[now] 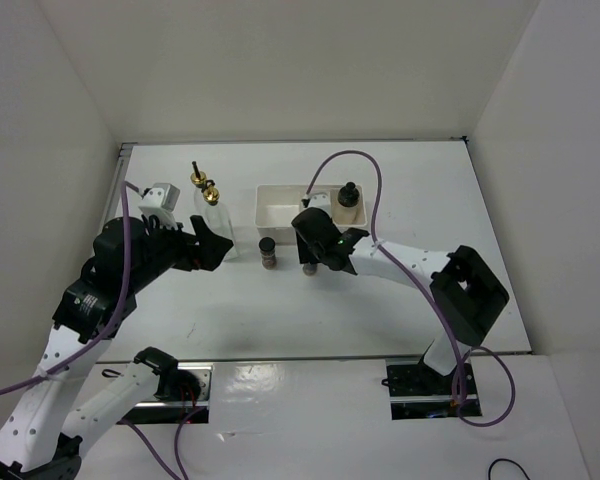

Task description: Organize the condiment bottles

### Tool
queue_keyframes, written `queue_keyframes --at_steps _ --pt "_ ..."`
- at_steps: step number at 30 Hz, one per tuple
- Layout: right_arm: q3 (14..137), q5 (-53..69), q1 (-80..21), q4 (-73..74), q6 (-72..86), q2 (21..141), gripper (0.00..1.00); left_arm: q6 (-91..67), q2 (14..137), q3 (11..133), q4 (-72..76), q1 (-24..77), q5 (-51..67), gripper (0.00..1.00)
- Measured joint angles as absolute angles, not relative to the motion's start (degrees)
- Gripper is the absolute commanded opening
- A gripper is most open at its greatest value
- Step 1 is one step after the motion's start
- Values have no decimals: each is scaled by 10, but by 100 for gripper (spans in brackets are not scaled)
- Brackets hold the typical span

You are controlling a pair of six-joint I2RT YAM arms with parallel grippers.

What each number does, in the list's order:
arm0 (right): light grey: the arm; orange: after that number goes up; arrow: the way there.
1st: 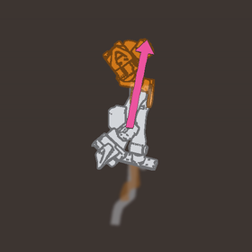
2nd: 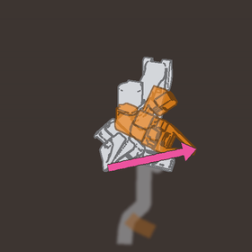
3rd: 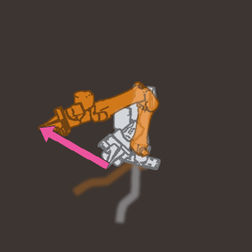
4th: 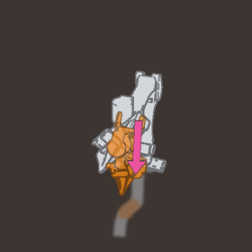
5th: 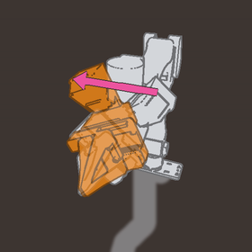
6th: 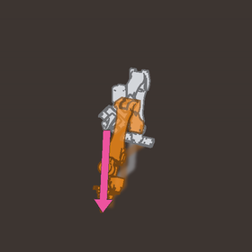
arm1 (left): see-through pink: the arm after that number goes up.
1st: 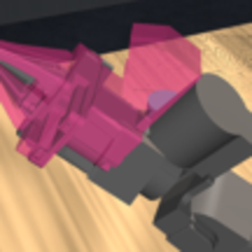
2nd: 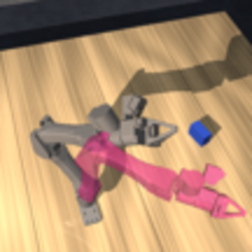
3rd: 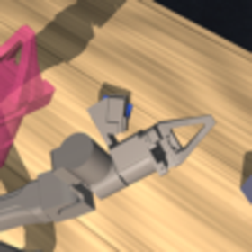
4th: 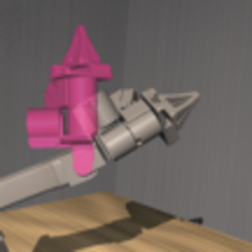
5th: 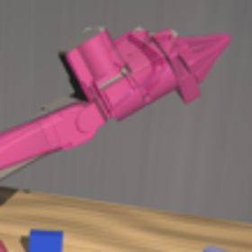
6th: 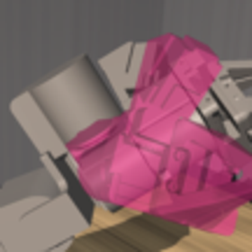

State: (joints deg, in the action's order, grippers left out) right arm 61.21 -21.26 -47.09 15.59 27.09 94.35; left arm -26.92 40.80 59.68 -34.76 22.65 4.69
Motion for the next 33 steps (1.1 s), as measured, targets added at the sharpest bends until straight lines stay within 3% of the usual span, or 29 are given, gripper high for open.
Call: queue_keyframes --at_steps 6,15,20,25,33 --pt "659 -220 -471 195 271 946 6 -269 406 597 -348 227 46 100" --pt "781 -248 -461 258 236 900 2 -269 389 597 -348 227 37 100" --pt "856 -258 -396 244 208 893 2 -269 386 597 -348 227 34 100" --pt "894 -263 -339 232 184 943 2 -269 386 597 -348 227 32 100" --pt "924 -261 -338 232 156 1037 2 -270 391 597 -347 227 28 100"
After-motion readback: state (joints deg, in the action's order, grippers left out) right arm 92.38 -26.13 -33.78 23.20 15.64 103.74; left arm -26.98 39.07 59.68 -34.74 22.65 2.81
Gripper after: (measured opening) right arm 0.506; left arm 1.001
